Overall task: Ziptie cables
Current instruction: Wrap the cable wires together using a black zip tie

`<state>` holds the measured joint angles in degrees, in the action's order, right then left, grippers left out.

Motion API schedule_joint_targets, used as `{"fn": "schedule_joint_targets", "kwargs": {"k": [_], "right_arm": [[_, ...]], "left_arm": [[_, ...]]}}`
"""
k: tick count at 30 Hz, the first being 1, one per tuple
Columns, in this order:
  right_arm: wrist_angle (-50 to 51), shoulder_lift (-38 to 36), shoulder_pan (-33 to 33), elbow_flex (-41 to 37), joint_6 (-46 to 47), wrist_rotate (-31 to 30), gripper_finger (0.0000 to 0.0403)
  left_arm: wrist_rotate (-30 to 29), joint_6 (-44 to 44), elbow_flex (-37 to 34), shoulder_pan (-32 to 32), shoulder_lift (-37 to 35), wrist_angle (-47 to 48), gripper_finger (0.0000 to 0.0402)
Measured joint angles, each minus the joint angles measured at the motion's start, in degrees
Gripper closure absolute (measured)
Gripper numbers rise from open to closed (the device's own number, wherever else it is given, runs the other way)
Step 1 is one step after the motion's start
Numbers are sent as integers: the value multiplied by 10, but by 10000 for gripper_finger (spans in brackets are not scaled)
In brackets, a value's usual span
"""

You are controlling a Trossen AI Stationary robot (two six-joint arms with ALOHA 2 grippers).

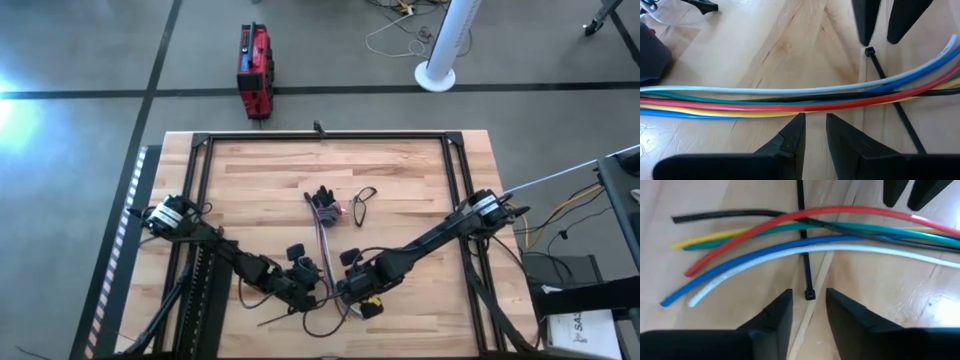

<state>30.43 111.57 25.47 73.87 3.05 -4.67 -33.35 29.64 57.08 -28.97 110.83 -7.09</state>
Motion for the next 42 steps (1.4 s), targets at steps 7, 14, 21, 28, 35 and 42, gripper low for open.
{"fn": "schedule_joint_targets", "kwargs": {"k": [7, 14, 21, 28, 35, 42], "right_arm": [[-73, 10, -3, -32, 0, 4, 285], [-73, 10, -5, -41, 0, 8, 345], [-59, 9, -6, -43, -1, 4, 396], [26, 2, -6, -35, 8, -1, 392], [139, -22, -6, -39, 0, 2, 402], [202, -27, -7, -41, -21, 2, 402]], "left_arm": [[-1, 4, 0, 0, 0, 0, 338], [-1, 4, 0, 0, -1, -1, 338], [20, -20, 0, -6, -4, 10, 341], [81, -3, 0, -18, -48, 110, 342], [198, -4, 2, -36, -69, 173, 343], [206, 11, 1, -42, -69, 198, 343]]}}
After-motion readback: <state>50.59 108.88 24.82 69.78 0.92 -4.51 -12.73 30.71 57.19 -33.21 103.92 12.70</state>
